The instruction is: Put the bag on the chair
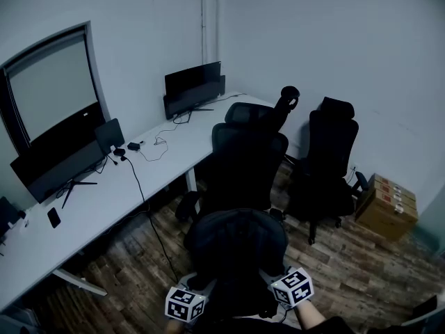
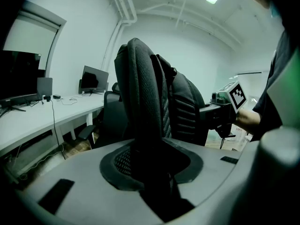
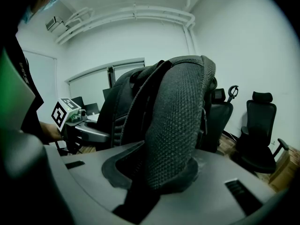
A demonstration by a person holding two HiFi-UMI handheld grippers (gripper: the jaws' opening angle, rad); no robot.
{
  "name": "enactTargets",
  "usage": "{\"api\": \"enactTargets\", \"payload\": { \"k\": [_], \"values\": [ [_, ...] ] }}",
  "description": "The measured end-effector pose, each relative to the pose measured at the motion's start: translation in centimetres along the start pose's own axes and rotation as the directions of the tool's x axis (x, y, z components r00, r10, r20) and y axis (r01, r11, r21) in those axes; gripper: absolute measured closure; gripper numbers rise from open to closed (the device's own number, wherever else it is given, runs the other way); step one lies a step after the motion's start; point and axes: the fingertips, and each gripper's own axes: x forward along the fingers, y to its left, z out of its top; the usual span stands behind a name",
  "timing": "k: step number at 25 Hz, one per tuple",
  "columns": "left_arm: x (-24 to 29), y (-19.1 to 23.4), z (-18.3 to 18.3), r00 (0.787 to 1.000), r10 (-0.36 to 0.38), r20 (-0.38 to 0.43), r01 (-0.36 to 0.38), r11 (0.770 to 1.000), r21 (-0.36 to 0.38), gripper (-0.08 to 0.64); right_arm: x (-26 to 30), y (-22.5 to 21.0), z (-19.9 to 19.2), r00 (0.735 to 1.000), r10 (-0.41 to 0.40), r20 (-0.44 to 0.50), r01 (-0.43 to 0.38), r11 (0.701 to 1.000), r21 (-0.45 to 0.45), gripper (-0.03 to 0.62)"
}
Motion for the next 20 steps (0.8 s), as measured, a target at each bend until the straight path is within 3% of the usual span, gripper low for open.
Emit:
{"api": "enactTargets", "payload": {
  "k": [9, 20],
  "values": [
    [0.4, 5.1, 2.2, 0.999, -0.029, 0.013, 0.029, 0.999, 0.029, 0.414, 4.0, 0.1, 3.1, 0.999, -0.036, 0.027, 0.036, 0.999, 0.005, 0.491],
    [5.2, 10.8, 5.6, 1.0, -0.001, 0.014, 0.001, 1.0, 0.012, 0.414, 10.5, -4.5, 6.5, 1.0, -0.005, 0.016, 0.005, 1.0, -0.001, 0.491]
  ]
}}
